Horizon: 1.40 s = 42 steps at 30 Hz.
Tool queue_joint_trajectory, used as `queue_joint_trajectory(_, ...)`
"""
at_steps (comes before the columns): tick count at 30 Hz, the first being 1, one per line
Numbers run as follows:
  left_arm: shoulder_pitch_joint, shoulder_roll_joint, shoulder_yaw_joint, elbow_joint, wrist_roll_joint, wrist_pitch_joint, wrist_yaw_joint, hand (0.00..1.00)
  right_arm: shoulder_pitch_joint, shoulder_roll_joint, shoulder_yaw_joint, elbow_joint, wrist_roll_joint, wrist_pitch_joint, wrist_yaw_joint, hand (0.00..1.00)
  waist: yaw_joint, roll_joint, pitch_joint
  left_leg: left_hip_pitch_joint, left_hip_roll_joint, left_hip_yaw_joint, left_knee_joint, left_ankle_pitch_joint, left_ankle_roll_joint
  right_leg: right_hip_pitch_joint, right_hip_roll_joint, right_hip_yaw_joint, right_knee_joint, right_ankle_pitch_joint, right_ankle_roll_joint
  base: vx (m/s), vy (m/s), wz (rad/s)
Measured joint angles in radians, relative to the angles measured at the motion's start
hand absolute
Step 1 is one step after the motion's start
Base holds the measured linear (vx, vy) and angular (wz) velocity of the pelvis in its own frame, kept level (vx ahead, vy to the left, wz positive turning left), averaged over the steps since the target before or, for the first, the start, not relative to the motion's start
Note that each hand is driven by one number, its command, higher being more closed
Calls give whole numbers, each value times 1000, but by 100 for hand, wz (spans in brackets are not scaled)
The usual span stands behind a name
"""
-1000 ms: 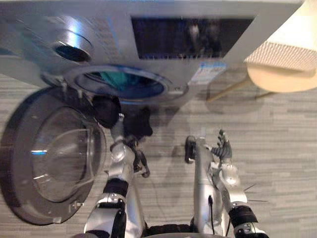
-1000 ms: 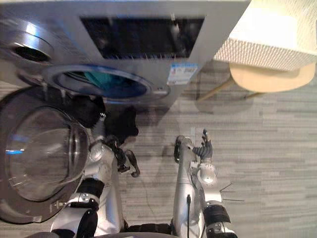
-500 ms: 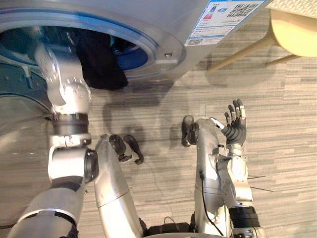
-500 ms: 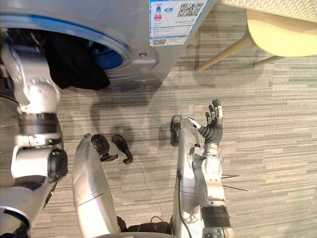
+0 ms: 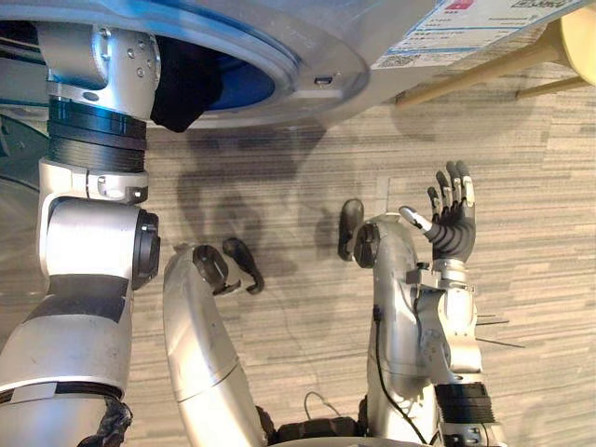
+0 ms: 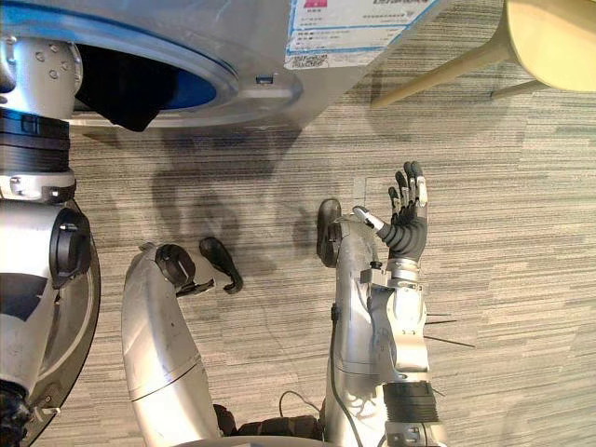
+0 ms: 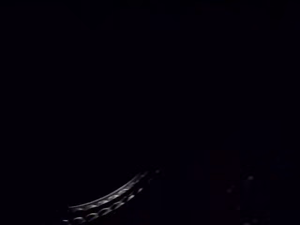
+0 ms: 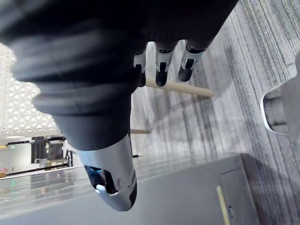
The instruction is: Pick up the laundry basket with both hands and put the clothes into the washing machine.
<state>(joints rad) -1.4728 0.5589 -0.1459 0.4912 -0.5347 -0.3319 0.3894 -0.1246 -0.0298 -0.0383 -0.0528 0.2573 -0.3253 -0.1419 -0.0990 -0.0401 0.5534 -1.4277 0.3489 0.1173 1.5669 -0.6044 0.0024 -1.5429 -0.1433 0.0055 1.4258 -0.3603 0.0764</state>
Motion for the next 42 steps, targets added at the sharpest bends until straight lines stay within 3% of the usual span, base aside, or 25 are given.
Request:
queue_joint_trajectory(3,-5,-7,-50,84,126,63,-41,0,-1,0,0,0,-1,0,13,0,-1,0,0,0,-1,1,-13,2,-2,0,0,-2,-10,0,0,0,0,0)
queue_joint_trajectory(5,-6,-9,-95,122,327,122,-94,0,-3,0,0,0,-2,1,17,0,1,0,0,0,-3,0,-16,2,-3,1,-1,-4,-9,0,0,4,-3,2)
queue_joint_trajectory(9,-6,-70,-109,191,759,216,-135,0,-8,0,7,-2,-15,2,55,0,3,0,0,3,-6,-2,-15,4,-4,3,-10,-5,1,0,0,-12,-11,6)
queue_joint_trajectory(12,11,-94,-101,189,908,265,-147,0,-29,0,25,-4,-15,4,58,0,2,0,0,12,-7,-3,-16,6,-3,13,-13,-6,2,0,0,-37,-16,3)
queue_joint_trajectory(15,79,-94,-49,118,970,289,-140,0,-59,0,42,-5,-32,5,57,0,3,0,0,36,-12,-3,-27,13,-10,33,-16,-6,-2,-1,-1,-34,-20,3)
queue_joint_trajectory(21,338,-85,94,-172,1010,305,-38,0,-106,1,54,-6,-74,6,43,0,23,1,0,63,-29,-32,-81,50,-31,83,-34,-39,-33,-3,-4,-20,-49,15)
queue_joint_trajectory(24,526,-120,214,-322,1008,308,10,0,-111,2,54,-6,-104,7,25,0,39,2,-1,89,-40,-40,-119,71,-40,118,-41,-53,-56,-8,-15,-21,-81,19)
queue_joint_trajectory(28,737,-260,318,-433,965,304,30,0,-117,5,54,-6,-135,27,10,0,67,3,-1,116,-61,-55,-165,99,-50,161,-54,-74,-84,-14,-25,-26,-68,21)
queue_joint_trajectory(30,846,-377,355,-455,898,301,26,0,-117,8,52,-7,-160,39,10,0,79,3,-2,129,-72,-63,-188,111,-56,181,-61,-84,-99,-14,-25,-37,-58,15)
queue_joint_trajectory(36,1043,-592,353,-450,692,259,28,0,-110,24,48,1,-191,71,2,0,91,10,-11,161,-87,-63,-241,133,-63,217,-67,-94,-137,-13,-28,-39,-48,9)
queue_joint_trajectory(42,1029,-645,338,-327,524,201,31,0,-112,24,49,68,-191,74,-30,0,109,13,-26,174,-88,-66,-265,142,-74,230,-66,-103,-154,-7,-39,-24,-36,1)
